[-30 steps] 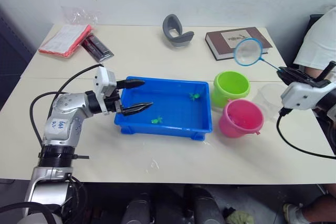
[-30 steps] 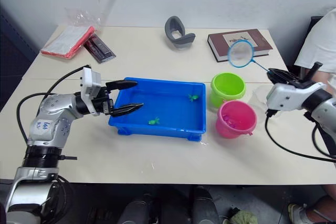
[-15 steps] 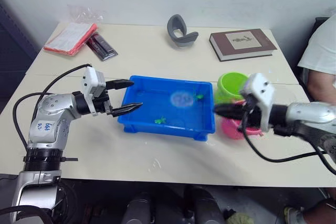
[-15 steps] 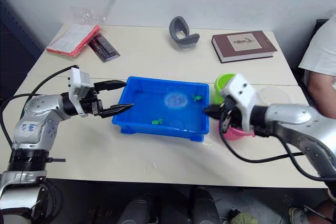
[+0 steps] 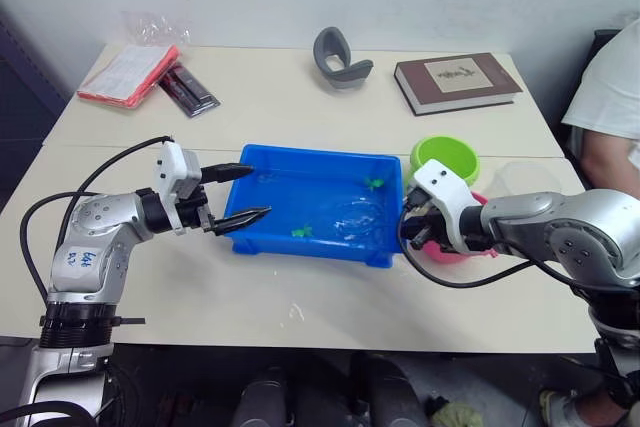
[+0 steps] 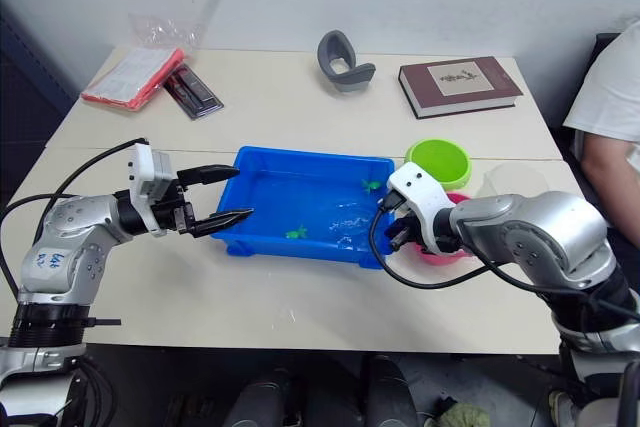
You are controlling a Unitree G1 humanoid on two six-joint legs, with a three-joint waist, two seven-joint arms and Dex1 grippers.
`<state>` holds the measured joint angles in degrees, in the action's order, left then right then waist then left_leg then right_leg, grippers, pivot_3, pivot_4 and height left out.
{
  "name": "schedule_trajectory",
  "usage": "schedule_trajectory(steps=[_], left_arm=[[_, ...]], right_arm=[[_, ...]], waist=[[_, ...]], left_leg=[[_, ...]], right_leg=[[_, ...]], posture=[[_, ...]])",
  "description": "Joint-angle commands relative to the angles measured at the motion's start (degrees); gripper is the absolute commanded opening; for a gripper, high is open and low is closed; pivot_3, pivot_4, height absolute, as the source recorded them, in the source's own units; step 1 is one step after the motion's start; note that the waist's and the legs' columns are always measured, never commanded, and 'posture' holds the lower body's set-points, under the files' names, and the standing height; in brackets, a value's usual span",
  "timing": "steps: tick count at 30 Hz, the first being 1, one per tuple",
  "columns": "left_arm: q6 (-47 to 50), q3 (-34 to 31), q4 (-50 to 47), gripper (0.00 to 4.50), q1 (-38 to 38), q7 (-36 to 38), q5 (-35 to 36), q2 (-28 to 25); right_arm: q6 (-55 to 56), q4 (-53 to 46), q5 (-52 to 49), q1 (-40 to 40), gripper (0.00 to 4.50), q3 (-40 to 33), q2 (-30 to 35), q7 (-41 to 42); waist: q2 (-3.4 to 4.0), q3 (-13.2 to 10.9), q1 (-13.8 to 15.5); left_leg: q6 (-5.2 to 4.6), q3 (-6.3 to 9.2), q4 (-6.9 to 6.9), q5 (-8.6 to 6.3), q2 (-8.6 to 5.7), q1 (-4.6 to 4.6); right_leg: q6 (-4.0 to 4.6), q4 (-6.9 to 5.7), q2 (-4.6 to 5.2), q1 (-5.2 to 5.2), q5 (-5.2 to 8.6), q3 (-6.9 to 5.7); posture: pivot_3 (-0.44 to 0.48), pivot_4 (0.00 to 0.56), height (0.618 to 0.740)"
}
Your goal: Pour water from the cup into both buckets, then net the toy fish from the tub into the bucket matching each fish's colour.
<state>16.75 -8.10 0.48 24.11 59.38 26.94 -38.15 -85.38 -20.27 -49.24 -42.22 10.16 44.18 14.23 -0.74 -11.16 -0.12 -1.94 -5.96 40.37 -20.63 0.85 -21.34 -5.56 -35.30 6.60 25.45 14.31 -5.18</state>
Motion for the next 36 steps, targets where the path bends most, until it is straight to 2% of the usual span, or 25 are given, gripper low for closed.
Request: schedule_trajectory(steps=[1,6,14,21,27,31,33,36], left_arm=[[-0.7,-1.8,-2.3,4.41,-0.5,-0.6,0.8,-0.6],[-0.7,-2.2,-3.6,4.41,-1.8,-1.0,0.9,-0.7],[-0.6,-2.5,-4.6,4.41,-2.7,-0.9,1.3,-0.9],[-0.3,-2.7,-4.6,4.41,-2.9,-0.6,1.4,-1.5],[0.0,-2.8,-4.6,4.41,-2.8,-0.7,1.5,-1.8],[0.1,-3.1,-4.6,4.41,-2.9,-0.5,1.6,-2.2],[1.4,-3.3,-5.0,4.41,-3.3,0.0,2.4,-2.6],[2.7,-3.7,-5.6,4.41,-3.4,0.3,3.1,-3.0]], right_arm=[[-3.2,2.3,3.2,-2.3,0.00,-3.6,-3.1,-2.0],[-7.0,3.3,6.2,-2.4,0.00,-6.1,-7.8,-5.0],[-7.1,4.1,9.8,-2.1,0.00,-12.2,-14.8,-11.2],[-7.1,0.8,11.5,-1.4,0.00,-14.7,-19.1,-13.4],[-5.8,-3.9,12.9,-0.2,0.00,-13.1,-18.5,-11.1],[3.2,-9.9,14.8,3.4,0.00,-6.6,-10.6,-5.1],[3.8,-11.3,14.3,5.6,0.00,-6.8,-9.4,-3.4],[12.4,-13.4,14.9,8.9,0.00,-6.1,-6.6,2.8]], waist=[[0.00,0.0,0.0],[0.00,0.0,0.0],[0.00,0.0,-0.2],[0.00,0.0,-0.3],[0.01,0.0,-0.3],[0.01,0.0,-0.3],[0.00,0.0,-0.2],[0.00,0.0,-0.2]], left_leg=[[0.00,-0.01,0.00,0.00,0.00,0.00],[-0.01,0.00,-0.01,-0.01,-0.01,-0.01],[-0.01,-0.02,-0.02,-0.01,-0.01,-0.01],[-0.01,-0.04,-0.09,0.00,-0.01,-0.01],[-0.01,-0.05,-0.10,0.00,-0.02,-0.01],[-0.01,-0.04,-0.17,-0.01,-0.02,-0.01],[-0.02,-0.04,-0.20,-0.01,-0.04,-0.01],[-0.02,-0.04,-0.23,-0.01,-0.03,-0.01]], right_leg=[[0.00,-0.01,-0.01,0.00,0.00,0.00],[0.00,0.00,-0.02,0.01,0.00,-0.01],[0.00,-0.03,-0.04,0.02,0.00,0.00],[0.00,-0.02,-0.06,0.05,0.00,0.01],[0.00,-0.01,-0.06,0.05,0.00,0.02],[0.00,0.07,-0.07,0.06,0.00,0.01],[0.00,0.14,-0.08,0.05,0.00,0.01],[0.00,0.17,-0.09,0.04,0.00,0.00]], posture=[[0.000,0.150,0.740],[0.000,0.150,0.740],[0.000,0.150,0.740],[0.000,0.150,0.740],[0.000,0.150,0.740],[0.000,0.150,0.740],[0.000,0.150,0.740],[0.000,0.150,0.740]])
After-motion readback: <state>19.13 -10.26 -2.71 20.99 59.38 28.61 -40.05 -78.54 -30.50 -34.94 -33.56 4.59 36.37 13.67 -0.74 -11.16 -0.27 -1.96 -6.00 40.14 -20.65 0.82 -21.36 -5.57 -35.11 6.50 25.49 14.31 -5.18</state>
